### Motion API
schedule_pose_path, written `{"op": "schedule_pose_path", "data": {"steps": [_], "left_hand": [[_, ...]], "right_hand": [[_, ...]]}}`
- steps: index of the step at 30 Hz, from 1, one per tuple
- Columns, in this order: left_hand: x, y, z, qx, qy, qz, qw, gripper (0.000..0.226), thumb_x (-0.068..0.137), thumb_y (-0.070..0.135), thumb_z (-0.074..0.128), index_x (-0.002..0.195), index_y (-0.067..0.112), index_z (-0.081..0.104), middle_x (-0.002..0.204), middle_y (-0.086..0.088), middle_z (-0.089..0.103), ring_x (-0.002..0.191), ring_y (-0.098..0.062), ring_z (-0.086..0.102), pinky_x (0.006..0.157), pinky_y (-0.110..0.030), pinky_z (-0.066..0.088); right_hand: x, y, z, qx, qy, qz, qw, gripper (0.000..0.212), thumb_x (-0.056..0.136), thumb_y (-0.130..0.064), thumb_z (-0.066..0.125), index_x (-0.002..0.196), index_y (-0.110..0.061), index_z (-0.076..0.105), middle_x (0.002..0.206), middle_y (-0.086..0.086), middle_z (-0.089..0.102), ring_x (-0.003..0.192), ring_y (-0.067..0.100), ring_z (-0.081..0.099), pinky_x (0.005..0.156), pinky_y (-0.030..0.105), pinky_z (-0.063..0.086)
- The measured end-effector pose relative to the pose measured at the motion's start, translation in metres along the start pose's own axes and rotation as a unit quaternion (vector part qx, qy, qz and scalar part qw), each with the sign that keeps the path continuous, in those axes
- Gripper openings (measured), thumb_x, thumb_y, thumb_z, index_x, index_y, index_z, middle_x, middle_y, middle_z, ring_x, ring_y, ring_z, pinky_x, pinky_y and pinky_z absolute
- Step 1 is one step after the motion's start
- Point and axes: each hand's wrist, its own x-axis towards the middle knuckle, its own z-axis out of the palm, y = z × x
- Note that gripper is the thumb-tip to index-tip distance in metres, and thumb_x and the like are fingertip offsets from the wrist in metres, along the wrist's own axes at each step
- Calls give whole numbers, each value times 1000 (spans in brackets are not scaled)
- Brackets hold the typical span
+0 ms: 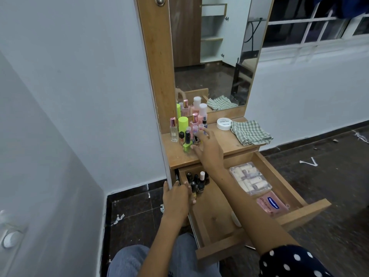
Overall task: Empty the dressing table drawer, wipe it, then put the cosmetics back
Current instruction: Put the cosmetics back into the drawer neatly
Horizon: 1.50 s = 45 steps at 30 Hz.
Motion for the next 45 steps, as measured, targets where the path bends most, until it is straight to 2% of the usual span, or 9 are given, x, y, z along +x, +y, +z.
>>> {"op": "schedule_pose_path", "data": {"steps": [4, 7, 11, 15, 22, 25, 28, 37, 45], "left_hand": [[0, -1, 0, 4, 4, 2, 1000, 60, 91, 38, 56, 144, 17, 35, 138, -7, 51, 133, -17, 40, 118, -43, 7], [-1, -1, -1, 4, 3, 5, 1000, 61, 93, 38, 54, 146, 17, 32, 143, -8, 45, 135, -18, 37, 118, -42, 5], [-1, -2, 0, -8, -2, 6, 1000, 61, 93, 39, 53, 146, 19, 31, 145, -8, 43, 136, -19, 36, 118, -42, 3], [-2, -4, 1, -24, 2, 9, 1000, 58, 93, 39, 54, 145, 19, 35, 144, -6, 45, 138, -17, 32, 117, -42, 1], [-5, -2, -2, -25, 1, 15, 1000, 51, 95, 36, 52, 142, 21, 41, 141, -3, 48, 139, -16, 30, 116, -43, 1], [-6, -2, -2, -31, -4, 18, 999, 45, 95, 35, 50, 138, 22, 46, 143, 0, 46, 140, -16, 29, 116, -43, 1], [-7, -2, -2, -59, -6, 30, 998, 40, 97, 30, 47, 136, 21, 47, 144, 4, 42, 139, -13, 27, 115, -39, -2], [1, -6, 10, -18, -3, 21, 1000, 51, 95, 38, 50, 142, 20, 41, 141, 1, 49, 142, -14, 25, 116, -42, 1], [4, -6, 16, -3, -12, 19, 1000, 52, 97, 39, 44, 144, 20, 35, 145, 4, 44, 143, -14, 20, 115, -42, 0]], "right_hand": [[-1, 2, 5, 57, 29, -11, 998, 19, 84, -13, 68, 96, -16, 54, 92, 0, 61, 79, 16, 57, 64, 32, 47], [-11, 8, -6, 114, 46, -10, 992, 18, 83, -10, 69, 89, -18, 54, 83, -4, 61, 76, 13, 58, 68, 35, 52], [-36, 22, -28, 168, 53, 2, 984, 17, 82, -9, 71, 92, -16, 58, 82, -5, 64, 81, 10, 63, 73, 23, 53], [-60, 43, -32, 169, -40, 39, 984, 22, 77, 0, 72, 92, -13, 62, 85, -3, 66, 83, 0, 61, 72, 11, 48], [-82, 60, -1, 77, -160, 99, 979, 32, 72, -2, 73, 92, -24, 60, 88, -5, 67, 84, 11, 63, 79, 39, 55], [-85, 53, 0, 44, -183, 87, 978, 31, 77, 3, 67, 105, -9, 62, 100, 5, 67, 86, 8, 55, 73, 6, 45], [-89, 50, 0, 13, -212, 68, 975, 35, 81, 3, 64, 114, -5, 59, 105, 2, 60, 89, 6, 48, 64, -6, 32], [-91, 49, 1, -54, -232, 67, 969, 28, 83, -6, 63, 111, -9, 59, 109, 8, 65, 94, 17, 58, 61, 17, 27], [-85, 49, 2, -60, -230, 36, 971, 26, 87, -2, 57, 112, -6, 60, 103, 7, 63, 87, 12, 52, 61, 7, 34]]}}
